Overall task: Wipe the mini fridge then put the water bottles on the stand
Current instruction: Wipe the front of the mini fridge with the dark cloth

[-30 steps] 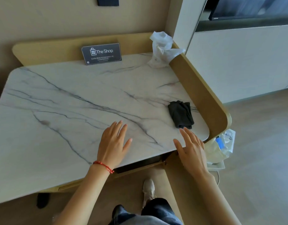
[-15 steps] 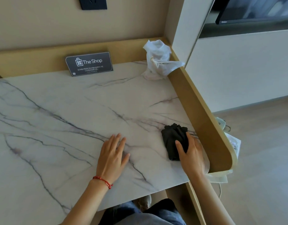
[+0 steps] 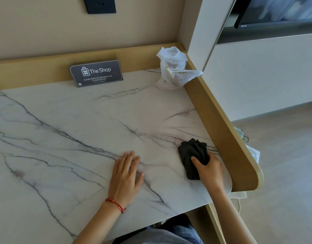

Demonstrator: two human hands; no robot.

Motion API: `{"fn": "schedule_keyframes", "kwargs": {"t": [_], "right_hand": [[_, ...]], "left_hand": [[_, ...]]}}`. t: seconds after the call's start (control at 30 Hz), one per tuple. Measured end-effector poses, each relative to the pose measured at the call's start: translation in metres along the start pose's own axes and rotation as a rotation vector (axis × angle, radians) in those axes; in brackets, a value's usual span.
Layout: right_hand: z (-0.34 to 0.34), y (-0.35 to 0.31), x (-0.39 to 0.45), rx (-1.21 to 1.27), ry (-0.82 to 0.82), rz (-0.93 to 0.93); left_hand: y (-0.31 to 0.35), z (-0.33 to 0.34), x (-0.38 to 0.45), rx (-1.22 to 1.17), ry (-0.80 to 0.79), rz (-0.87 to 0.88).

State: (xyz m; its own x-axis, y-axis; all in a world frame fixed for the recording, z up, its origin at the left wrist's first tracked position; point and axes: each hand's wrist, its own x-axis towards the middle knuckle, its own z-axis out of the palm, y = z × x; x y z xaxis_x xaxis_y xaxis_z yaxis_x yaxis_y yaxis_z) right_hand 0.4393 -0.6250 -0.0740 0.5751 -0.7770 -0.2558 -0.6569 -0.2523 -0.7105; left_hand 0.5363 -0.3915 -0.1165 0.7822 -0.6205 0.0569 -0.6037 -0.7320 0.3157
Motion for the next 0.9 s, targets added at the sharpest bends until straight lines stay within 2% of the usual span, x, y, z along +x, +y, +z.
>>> {"fn": "schedule_keyframes", "kwargs": {"t": [0.17, 0.4, 0.67, 0.9], "right_hand": [[-0.001, -0.003, -0.005, 0.009, 0.029, -0.013], [0.003, -0.014, -0.041, 0.101, 0.181, -0.041], [0.005, 0.002, -0.091, 0.249, 0.122, -0.032], [-0.006, 0.02, -0.125, 0.443, 0.01, -0.025]], "left_hand": [[-0.003, 0.004, -0.001, 0.002, 0.045, 0.038], [-0.012, 0.001, -0.02, -0.035, 0.09, 0.091], [-0.014, -0.014, -0.054, -0.001, 0.084, 0.13], [0.0, -0.027, -0.102, 0.033, 0.081, 0.041]]}}
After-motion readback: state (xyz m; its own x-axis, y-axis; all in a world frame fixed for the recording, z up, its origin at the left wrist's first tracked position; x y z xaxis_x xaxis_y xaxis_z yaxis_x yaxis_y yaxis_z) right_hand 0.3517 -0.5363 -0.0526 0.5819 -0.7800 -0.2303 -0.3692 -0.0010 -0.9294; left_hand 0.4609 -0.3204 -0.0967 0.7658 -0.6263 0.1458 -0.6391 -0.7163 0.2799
